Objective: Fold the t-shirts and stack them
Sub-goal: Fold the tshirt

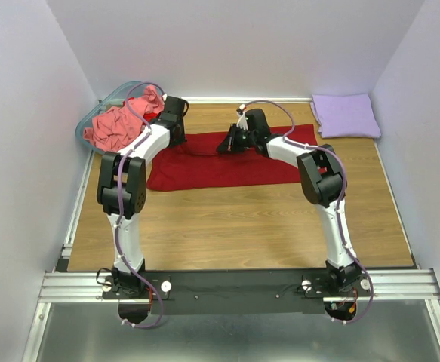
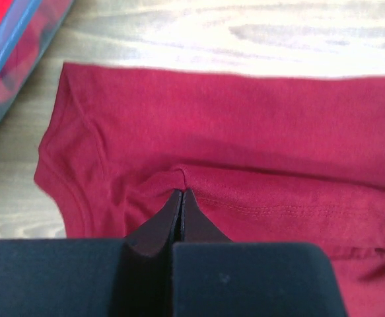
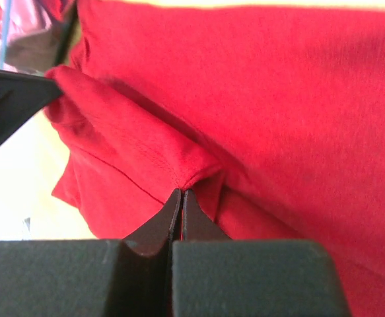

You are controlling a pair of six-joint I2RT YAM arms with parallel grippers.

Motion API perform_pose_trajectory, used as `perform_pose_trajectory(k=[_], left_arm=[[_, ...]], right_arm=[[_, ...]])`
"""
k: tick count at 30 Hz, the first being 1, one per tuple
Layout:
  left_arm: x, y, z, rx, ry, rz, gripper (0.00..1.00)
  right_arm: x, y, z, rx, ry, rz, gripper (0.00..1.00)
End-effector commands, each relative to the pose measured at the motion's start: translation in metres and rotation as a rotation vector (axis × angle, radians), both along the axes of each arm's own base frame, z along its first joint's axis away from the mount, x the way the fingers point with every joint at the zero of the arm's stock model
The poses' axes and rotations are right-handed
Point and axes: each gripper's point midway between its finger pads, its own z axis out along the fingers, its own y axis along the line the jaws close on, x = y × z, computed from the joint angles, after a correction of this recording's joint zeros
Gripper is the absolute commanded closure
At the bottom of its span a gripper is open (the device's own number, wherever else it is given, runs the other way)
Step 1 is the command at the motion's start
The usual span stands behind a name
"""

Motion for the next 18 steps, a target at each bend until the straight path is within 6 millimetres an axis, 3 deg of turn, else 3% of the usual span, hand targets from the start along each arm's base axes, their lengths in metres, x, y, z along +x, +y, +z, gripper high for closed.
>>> perform_pose_trajectory(k=[1,10,18], left_arm=[[-0.016,0.001,0.026,-0.020,0.019,-0.012,1.00],[-0.033,0.000,0.022,-0.033,0.083,-0.010,1.00],[-0.051,0.006,-0.025,-0.008,0.186,0.007,1.00]], right_arm=[[-0.011,-0.002,0.018,0.028,0.011,0.019,0.96],[-0.021,-0.006,0.022,0.028,0.023,0.027,0.96],[-0.031,-0.006,0.004,0.025,0.075,0.055,0.96]])
